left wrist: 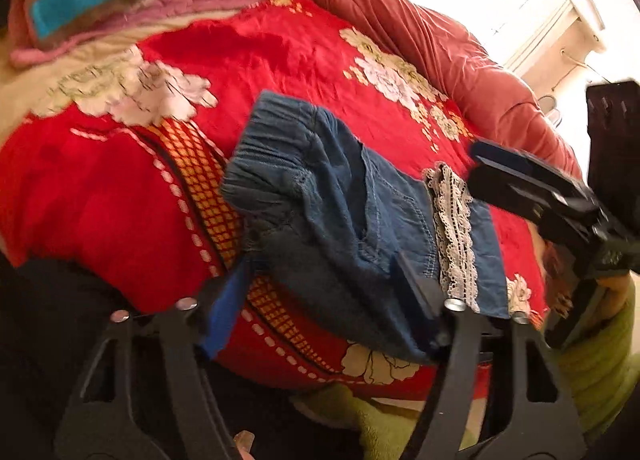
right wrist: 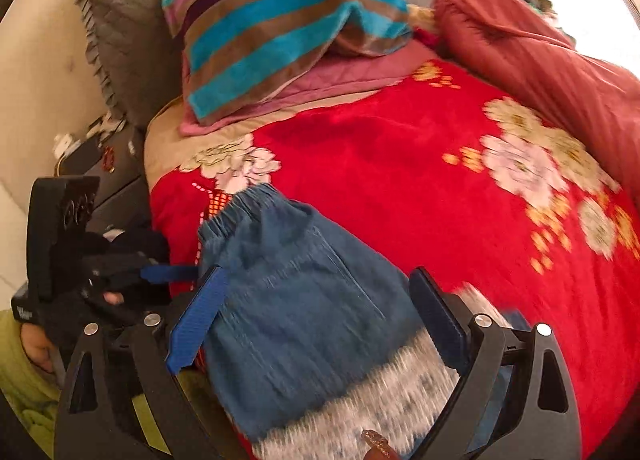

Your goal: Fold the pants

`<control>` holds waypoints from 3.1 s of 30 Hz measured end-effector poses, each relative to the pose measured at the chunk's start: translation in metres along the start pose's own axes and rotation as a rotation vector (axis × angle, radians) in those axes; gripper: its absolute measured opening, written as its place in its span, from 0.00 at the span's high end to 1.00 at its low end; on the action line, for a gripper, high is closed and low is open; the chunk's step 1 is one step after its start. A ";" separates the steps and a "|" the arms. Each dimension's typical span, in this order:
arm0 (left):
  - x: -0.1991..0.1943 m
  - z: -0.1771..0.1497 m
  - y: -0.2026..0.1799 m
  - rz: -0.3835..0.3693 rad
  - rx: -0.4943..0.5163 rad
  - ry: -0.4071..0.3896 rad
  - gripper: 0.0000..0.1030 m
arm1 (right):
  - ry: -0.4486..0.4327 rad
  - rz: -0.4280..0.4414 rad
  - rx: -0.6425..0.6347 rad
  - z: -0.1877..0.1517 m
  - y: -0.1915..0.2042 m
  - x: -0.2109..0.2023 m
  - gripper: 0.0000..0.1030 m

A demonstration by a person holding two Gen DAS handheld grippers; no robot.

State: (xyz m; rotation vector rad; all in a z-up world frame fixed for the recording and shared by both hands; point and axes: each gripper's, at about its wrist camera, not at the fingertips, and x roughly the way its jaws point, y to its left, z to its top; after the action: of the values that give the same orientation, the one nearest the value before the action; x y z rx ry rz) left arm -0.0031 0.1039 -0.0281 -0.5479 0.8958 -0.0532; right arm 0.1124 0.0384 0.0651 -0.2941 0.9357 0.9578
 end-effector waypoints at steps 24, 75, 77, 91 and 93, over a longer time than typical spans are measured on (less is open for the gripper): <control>0.004 0.009 0.005 -0.072 0.000 -0.008 0.30 | 0.144 0.329 -0.069 0.027 0.000 0.069 0.66; 0.029 -0.033 -0.146 -0.171 0.443 0.080 0.37 | -0.122 -0.086 0.358 -0.138 -0.125 -0.094 0.36; 0.033 -0.030 -0.142 -0.135 0.429 0.085 0.54 | -0.093 -0.083 0.294 -0.120 -0.124 -0.082 0.39; 0.051 -0.059 -0.145 -0.032 0.560 0.163 0.70 | 0.162 -0.316 0.045 -0.095 -0.107 0.009 0.91; 0.050 -0.058 -0.144 -0.038 0.550 0.163 0.70 | 0.149 -0.308 0.080 -0.096 -0.111 0.009 0.91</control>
State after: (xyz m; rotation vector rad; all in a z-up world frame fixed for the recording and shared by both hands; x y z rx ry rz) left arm 0.0104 -0.0586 -0.0253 -0.0466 0.9803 -0.3720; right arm 0.1509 -0.0769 -0.0172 -0.4323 1.0278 0.6205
